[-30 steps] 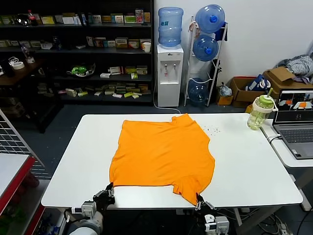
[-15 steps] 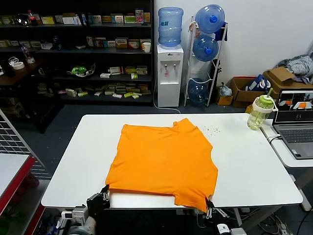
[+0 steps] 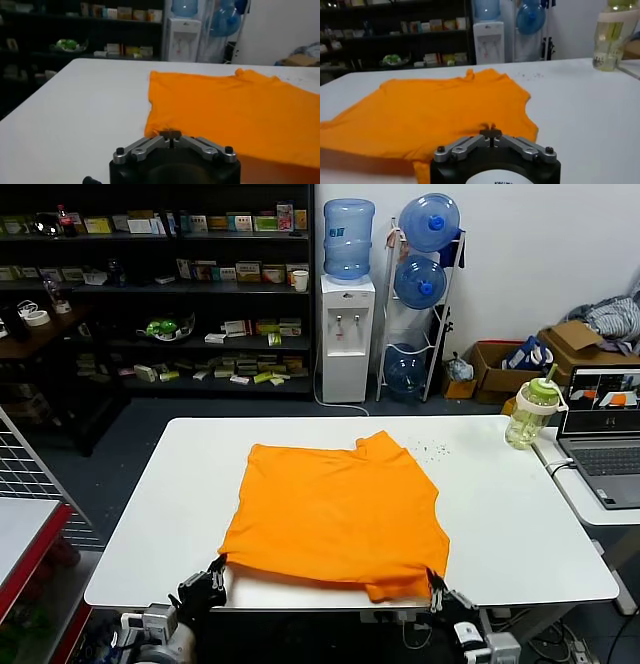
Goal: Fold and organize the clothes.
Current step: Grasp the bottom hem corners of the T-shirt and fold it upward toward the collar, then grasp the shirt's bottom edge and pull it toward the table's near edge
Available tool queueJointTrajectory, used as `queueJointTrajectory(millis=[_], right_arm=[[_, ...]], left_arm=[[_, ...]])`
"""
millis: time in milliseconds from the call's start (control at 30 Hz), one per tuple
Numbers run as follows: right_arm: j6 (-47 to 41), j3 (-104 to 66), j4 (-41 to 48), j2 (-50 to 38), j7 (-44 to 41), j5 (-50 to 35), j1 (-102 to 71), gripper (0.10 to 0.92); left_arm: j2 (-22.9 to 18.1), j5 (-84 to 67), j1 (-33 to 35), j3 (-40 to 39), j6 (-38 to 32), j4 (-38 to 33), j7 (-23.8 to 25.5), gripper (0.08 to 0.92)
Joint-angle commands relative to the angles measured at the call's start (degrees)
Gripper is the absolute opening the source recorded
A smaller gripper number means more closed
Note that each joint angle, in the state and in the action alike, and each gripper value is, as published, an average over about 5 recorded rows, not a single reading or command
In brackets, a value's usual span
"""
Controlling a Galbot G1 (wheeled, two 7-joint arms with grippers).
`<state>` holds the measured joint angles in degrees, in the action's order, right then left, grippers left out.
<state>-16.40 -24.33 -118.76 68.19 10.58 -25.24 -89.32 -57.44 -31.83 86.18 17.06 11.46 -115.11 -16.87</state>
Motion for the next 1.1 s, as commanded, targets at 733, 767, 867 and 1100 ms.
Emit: queueJointTrajectory(millis=[733, 767, 867, 1100], right_arm=[[-6.1, 12.9, 20.53, -5.22, 2.29, -9.28, 30.57, 0.149], [-6.07, 12.98, 20.71, -5.15, 1.74, -8.98, 30.49, 0.166], [-5.35, 12.53, 21.01, -5.1, 0.06, -7.96, 29.96, 0.25], [-1.56, 8.51, 19.43, -7.54, -3.93, -3.56, 24.74, 0.449]], left_arm=[[1.72, -0.67, -26.62, -12.51, 1.42, 19.63, -0.65, 0.091], [1.5, -0.38, -26.78, -12.47, 1.79, 19.87, -0.76, 0.093], [1.04, 1.07, -26.83, -12.12, 2.62, 20.21, -1.23, 0.139], [2.35, 2.42, -22.09, -9.52, 3.95, 15.86, -2.2, 0.337]])
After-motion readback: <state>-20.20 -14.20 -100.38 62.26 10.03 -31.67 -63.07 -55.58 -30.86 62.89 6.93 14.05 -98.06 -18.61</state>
